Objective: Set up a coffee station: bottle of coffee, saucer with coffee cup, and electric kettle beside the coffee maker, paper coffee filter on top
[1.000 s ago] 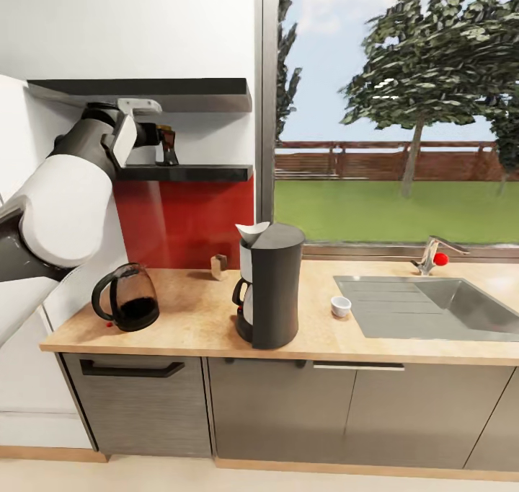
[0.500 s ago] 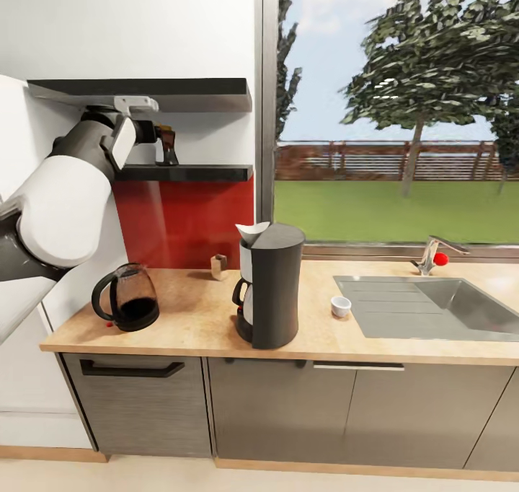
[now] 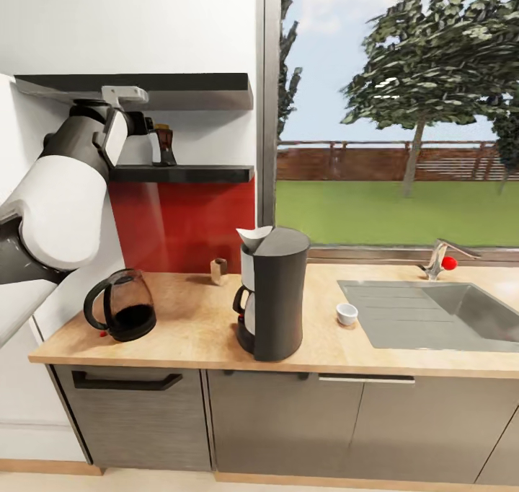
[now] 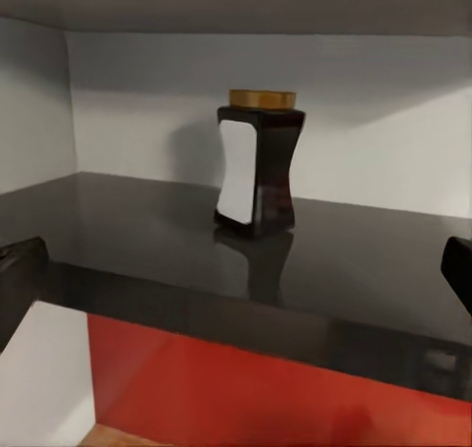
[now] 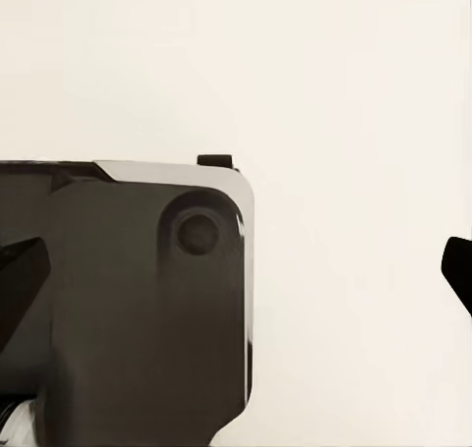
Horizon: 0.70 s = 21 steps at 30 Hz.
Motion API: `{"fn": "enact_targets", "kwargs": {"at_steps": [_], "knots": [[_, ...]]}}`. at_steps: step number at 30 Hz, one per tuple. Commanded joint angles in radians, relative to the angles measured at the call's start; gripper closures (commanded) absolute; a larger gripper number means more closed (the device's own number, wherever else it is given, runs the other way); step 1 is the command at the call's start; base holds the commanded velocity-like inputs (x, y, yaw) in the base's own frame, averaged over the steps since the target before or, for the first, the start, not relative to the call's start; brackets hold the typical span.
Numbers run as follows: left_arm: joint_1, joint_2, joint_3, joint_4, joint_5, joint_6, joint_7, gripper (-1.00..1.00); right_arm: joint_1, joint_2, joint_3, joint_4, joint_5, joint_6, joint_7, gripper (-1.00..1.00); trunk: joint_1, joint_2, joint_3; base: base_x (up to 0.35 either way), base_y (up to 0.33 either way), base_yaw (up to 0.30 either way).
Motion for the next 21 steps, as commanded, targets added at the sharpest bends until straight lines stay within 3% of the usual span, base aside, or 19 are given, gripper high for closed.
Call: {"fn": "enact_targets", "kwargs": {"at_steps": [1,8,17,21], "knots": [[0.0,-0.001,0.004,-0.001,0.0,0.003,0.002,-1.0,0.0,-0.001,0.0,0.001,0.001,-0.003,0.0,-1.0,0.001,-0.001,0.0,0.309,0.104,0.0],[0.006,-0.001,0.004,-0.002,0.0,0.002,0.002,-1.0,0.0,-0.003,0.0,0.008,0.0,-0.003,0.0,-1.0,0.001,-0.001,0.0,0.268,0.134,-0.029],[0.034,0.001,0.005,-0.006,-0.001,0.0,0.002,-1.0,0.0,-0.001,-0.001,0.053,-0.001,-0.003,0.0,-1.0,0.001,-0.001,0.0,0.029,0.037,-0.093],[0.038,0.001,0.004,-0.006,0.0,0.0,0.001,-1.0,0.0,0.0,-0.001,0.055,0.0,-0.003,0.0,-1.0,0.001,-0.001,0.0,0.001,0.194,-0.007]]}}
